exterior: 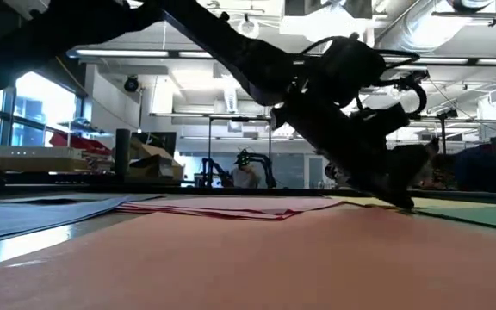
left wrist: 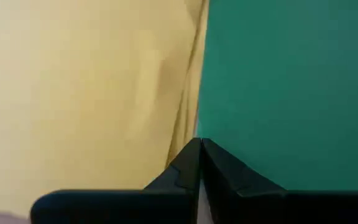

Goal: Organize paper
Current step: Stack the green paper on top of the green paper, then adjust the colored papers

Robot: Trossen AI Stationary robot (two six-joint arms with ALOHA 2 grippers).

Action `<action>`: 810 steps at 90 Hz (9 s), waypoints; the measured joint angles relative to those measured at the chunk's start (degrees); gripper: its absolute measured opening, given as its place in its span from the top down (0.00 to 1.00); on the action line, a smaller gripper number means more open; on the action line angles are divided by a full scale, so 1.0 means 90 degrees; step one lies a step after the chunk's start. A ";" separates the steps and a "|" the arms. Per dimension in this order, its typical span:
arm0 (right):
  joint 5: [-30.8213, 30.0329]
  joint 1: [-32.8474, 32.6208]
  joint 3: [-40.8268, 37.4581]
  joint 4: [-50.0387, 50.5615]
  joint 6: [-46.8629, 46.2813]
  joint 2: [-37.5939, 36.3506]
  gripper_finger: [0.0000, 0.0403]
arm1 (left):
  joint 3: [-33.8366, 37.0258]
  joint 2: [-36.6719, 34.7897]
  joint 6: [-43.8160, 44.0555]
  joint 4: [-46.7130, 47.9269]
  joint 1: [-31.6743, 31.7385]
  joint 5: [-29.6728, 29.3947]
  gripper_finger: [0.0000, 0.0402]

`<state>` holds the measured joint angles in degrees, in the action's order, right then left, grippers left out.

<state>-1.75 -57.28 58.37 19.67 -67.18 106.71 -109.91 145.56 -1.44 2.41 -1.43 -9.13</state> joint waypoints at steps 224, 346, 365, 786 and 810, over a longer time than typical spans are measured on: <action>0.0050 0.7011 -0.0223 0.0804 0.3540 -0.0577 0.44 | 0.6504 -0.5357 0.2145 0.1925 0.2668 0.0576 0.47; 0.1188 0.7837 -0.1207 -0.0219 0.3514 -0.1281 0.51 | 0.6475 -0.5110 0.1644 0.1726 0.3167 0.1382 0.51; 0.1138 0.7857 -0.1198 -0.0613 0.3506 -0.0827 0.57 | 0.6465 -0.5099 0.1775 0.1879 0.3171 0.1480 0.59; -0.0476 0.7236 -0.1273 0.0153 0.4581 -0.1126 1.00 | 0.6268 -0.4935 0.2821 0.2593 0.0942 0.0855 1.00; 0.0193 0.7165 -0.1282 0.0353 0.5194 -0.1413 1.00 | 0.6285 -0.5329 0.2941 0.2800 0.0855 0.0861 1.00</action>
<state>-0.01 7.21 46.83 22.84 -20.43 93.99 -53.34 97.60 25.03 27.60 6.26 -1.38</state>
